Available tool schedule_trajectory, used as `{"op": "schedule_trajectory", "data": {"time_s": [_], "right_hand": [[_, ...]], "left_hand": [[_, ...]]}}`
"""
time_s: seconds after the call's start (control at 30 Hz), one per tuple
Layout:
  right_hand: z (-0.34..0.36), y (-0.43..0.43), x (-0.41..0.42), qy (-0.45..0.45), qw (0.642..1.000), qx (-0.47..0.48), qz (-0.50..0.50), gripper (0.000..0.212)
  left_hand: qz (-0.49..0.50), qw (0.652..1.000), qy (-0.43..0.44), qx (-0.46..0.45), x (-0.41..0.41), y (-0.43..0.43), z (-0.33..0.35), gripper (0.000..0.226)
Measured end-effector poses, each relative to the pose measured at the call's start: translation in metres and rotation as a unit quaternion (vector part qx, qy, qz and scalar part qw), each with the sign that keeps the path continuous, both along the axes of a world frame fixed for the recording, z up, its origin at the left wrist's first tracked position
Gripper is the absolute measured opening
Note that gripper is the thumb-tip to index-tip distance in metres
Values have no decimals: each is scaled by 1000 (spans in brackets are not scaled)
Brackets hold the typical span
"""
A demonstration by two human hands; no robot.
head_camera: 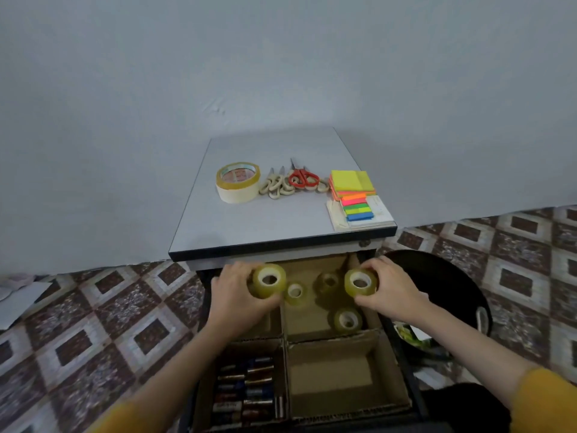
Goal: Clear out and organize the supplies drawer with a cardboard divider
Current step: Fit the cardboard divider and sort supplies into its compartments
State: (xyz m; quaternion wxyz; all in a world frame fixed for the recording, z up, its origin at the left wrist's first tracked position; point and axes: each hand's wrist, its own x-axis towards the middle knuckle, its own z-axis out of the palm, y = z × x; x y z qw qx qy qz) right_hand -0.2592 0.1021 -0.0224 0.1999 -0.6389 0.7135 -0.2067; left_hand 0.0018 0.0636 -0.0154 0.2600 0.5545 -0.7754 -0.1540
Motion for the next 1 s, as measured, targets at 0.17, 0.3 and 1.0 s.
{"op": "schedule_trajectory", "data": {"time_s": [0.17,0.3,1.0], "right_hand": [[-17,-7,-9,9,1000,19,-3,57],[-27,-17,-11,11,1000,26,2,58],[-44,-17,-18,-37,999,-12,18,57]], "left_hand": [[-48,991,-125,28,-27,-2,-26,77],[-69,967,-241,37,-49,-21,-37,67],[-177,879,-438,61,-84,-80,-64,31]]}}
